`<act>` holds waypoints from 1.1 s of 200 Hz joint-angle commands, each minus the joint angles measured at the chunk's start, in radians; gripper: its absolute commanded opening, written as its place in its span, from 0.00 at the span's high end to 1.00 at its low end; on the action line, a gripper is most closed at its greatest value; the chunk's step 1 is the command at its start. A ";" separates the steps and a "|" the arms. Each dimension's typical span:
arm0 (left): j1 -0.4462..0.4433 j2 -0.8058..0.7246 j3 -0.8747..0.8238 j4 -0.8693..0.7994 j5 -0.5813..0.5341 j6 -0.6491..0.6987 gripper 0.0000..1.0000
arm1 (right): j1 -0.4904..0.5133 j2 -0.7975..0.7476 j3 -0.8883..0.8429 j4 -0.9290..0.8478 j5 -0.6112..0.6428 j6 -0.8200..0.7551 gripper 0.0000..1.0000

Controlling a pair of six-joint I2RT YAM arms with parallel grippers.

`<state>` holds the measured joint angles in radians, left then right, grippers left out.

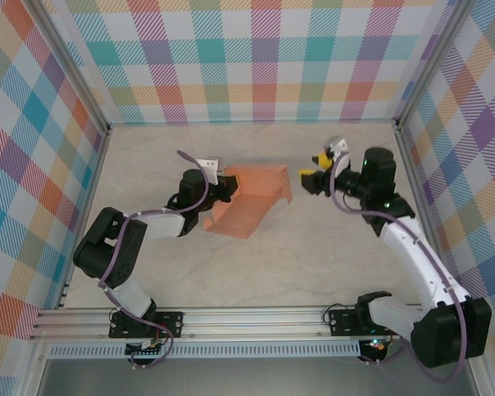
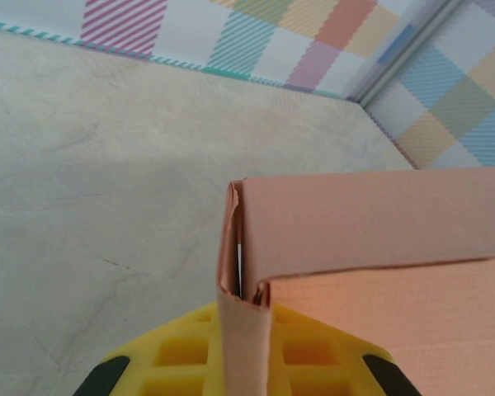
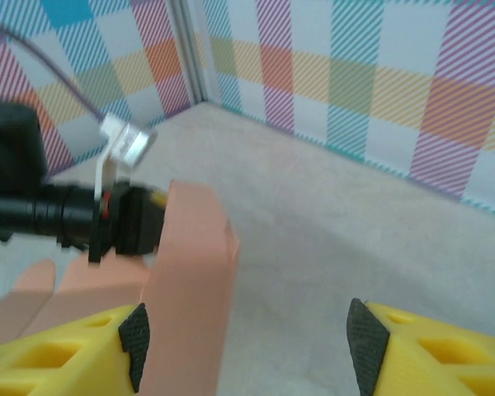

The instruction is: Fold the paper box

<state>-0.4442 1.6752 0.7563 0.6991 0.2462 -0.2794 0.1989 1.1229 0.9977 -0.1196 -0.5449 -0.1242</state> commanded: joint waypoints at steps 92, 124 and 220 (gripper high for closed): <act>0.009 -0.074 0.127 -0.264 0.235 0.390 1.00 | 0.042 0.372 0.490 -0.957 -0.012 -0.544 0.32; 0.009 -0.074 0.130 -0.266 0.269 0.392 1.00 | 0.111 0.437 0.516 -0.994 -0.001 -0.607 0.32; 0.007 -0.055 0.143 -0.295 0.305 0.404 1.00 | 0.190 0.409 0.432 -0.941 -0.009 -0.781 0.32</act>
<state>-0.4423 1.6112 0.8539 0.3824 0.4881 0.1287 0.3695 1.5761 1.4742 -1.0748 -0.5236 -0.7975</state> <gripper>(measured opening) 0.092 0.677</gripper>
